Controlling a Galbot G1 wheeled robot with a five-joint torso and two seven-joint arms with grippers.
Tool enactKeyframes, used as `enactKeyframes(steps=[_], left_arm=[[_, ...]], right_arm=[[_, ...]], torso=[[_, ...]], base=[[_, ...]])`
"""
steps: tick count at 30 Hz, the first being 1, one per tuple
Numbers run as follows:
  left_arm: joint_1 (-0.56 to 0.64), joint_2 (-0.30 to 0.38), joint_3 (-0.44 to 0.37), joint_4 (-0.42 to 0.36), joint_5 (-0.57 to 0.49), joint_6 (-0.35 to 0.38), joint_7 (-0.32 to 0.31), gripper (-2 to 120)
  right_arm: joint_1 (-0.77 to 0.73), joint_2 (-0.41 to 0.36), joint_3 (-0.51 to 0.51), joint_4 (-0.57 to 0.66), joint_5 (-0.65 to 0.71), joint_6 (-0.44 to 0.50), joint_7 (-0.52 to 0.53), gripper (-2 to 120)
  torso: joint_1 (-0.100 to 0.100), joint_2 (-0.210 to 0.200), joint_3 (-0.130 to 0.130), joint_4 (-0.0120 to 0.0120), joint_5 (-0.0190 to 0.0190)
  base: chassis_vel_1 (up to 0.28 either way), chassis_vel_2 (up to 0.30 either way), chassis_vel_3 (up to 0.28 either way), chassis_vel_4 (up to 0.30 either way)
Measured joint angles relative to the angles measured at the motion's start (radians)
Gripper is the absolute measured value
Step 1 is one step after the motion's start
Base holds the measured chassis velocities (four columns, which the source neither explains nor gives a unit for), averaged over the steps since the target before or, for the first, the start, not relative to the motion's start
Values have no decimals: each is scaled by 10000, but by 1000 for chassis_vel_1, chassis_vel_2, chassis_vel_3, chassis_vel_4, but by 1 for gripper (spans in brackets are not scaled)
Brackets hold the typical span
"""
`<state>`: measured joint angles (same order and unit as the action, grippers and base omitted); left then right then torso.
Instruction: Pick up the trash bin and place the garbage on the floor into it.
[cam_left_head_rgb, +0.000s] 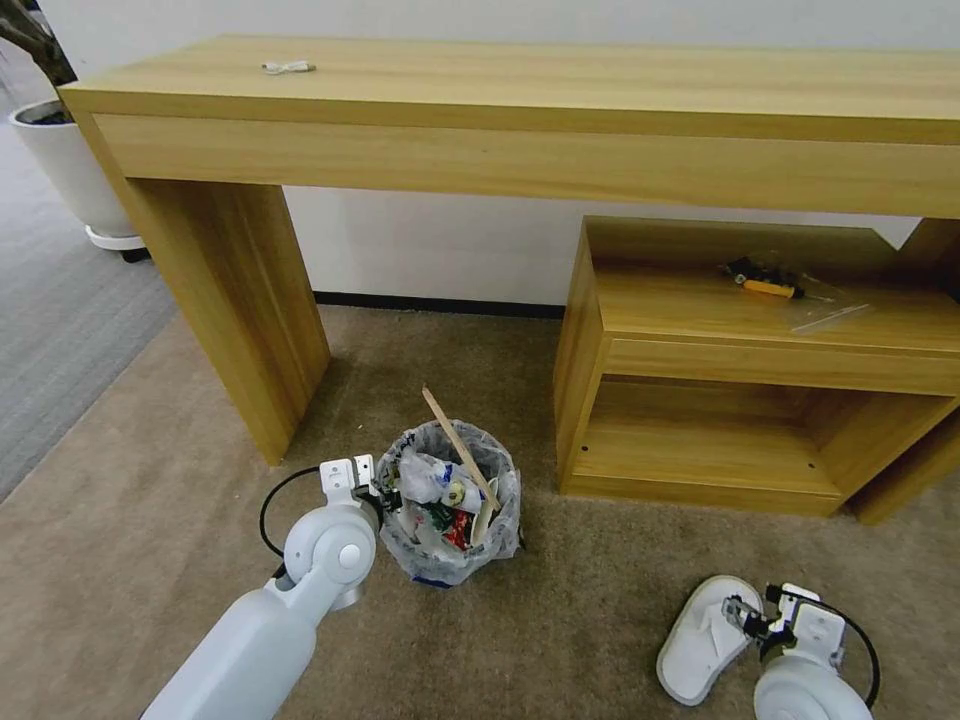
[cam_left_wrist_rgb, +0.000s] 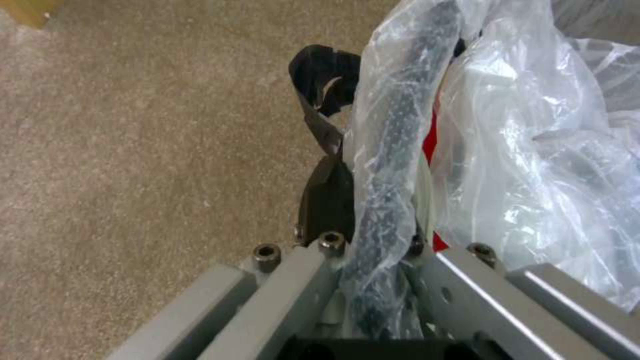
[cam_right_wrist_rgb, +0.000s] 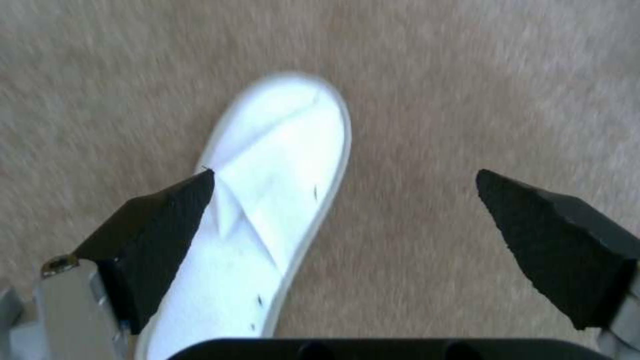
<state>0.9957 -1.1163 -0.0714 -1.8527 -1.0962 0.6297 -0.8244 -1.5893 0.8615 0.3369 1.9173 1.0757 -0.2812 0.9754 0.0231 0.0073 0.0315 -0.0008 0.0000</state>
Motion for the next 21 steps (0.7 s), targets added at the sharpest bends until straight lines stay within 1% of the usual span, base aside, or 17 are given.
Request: enactKeyframes(steps=[2, 5, 9, 14, 17, 18, 21], left_arm=[[-38, -75, 43, 49, -10, -4, -15, 0], [-32, -70, 52, 76, -12, -9, -18, 0], [-9, -45, 45, 71, -29, -31, -18, 0], [3, -24, 49, 45, -75, -42, -32, 0], [-5, 7, 53, 12, -167, -41, -87, 0], [-5, 7, 53, 12, -167, -41, -87, 0], [10, 37, 58, -90, -241, -6, -141, 0]], right_arm=[[459, 160, -422, -462, -111, 102, -10, 100], [705, 210, -577, -694, -128, 140, -87, 100], [864, 165, -820, -1041, -181, 191, -421, 100], [1190, 226, -1168, -1527, -177, 344, -702, 100], [1495, 462, -1440, -2171, -332, 582, -789, 100], [1495, 462, -1440, -2171, -332, 582, -789, 100], [1764, 621, -1552, -2845, -505, 766, -1005, 100]], torso=[[0, 0, 1, 1, 2], [0, 0, 1, 5, 0], [-1, 0, 1, -1, -2], [0, 0, 2, 0, -2], [0, -1, 3, 0, -3], [0, -1, 3, 0, -3], [0, -1, 3, -1, -3]], base=[[0, 0, 0, 0], [0, 0, 0, 0], [0, 0, 0, 0], [0, 0, 0, 0], [0, 0, 0, 0], [0, 0, 0, 0], [0, 0, 0, 0]])
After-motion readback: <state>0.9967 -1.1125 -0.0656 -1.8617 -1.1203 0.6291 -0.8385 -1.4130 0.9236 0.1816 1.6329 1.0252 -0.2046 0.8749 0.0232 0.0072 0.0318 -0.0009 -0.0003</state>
